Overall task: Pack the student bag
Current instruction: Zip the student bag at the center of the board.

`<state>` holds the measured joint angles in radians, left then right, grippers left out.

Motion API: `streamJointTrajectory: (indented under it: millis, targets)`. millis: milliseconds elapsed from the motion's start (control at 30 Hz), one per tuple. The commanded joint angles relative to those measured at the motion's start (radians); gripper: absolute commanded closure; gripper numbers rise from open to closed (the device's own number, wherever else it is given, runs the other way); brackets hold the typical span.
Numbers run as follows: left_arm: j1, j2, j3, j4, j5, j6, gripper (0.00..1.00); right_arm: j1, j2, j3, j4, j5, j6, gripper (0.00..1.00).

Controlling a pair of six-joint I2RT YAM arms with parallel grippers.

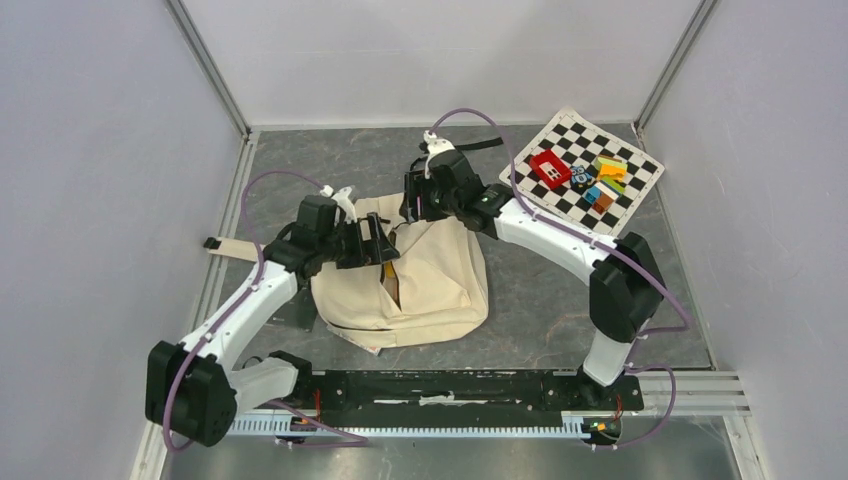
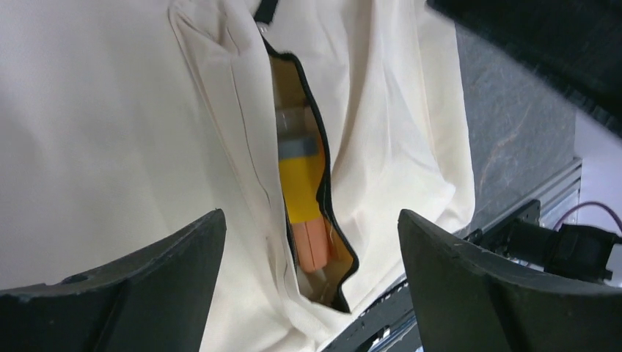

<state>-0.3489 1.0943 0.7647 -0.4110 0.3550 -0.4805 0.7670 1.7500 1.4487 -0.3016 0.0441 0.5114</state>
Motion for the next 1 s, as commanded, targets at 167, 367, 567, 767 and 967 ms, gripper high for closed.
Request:
streamJointTrajectory:
  millis: [167, 367, 567, 767, 967]
  targets:
    - [-0.002, 0.212, 0.135, 0.022, -0.079, 0.030, 0.05, 0.006, 0.114, -0.008, 0.174, -0.042, 0.151, 0.32]
    - [-0.002, 0.292, 0.186, 0.025, -0.085, 0.039, 0.22, 0.008, 0.127, -0.041, 0.196, -0.017, 0.159, 0.32]
    - [-0.002, 0.340, 0.190, 0.040, -0.066, 0.032, 0.42, 0.006, 0.174, -0.039, 0.198, -0.039, 0.176, 0.33]
    - [-0.004, 0.347, 0.163, 0.034, -0.055, 0.023, 0.71, 0.006, 0.209, -0.043, 0.210, -0.032, 0.219, 0.34]
    - [-0.005, 0.338, 0.129, 0.034, -0.041, 0.000, 0.91, -0.001, 0.236, -0.095, 0.277, -0.041, 0.314, 0.34]
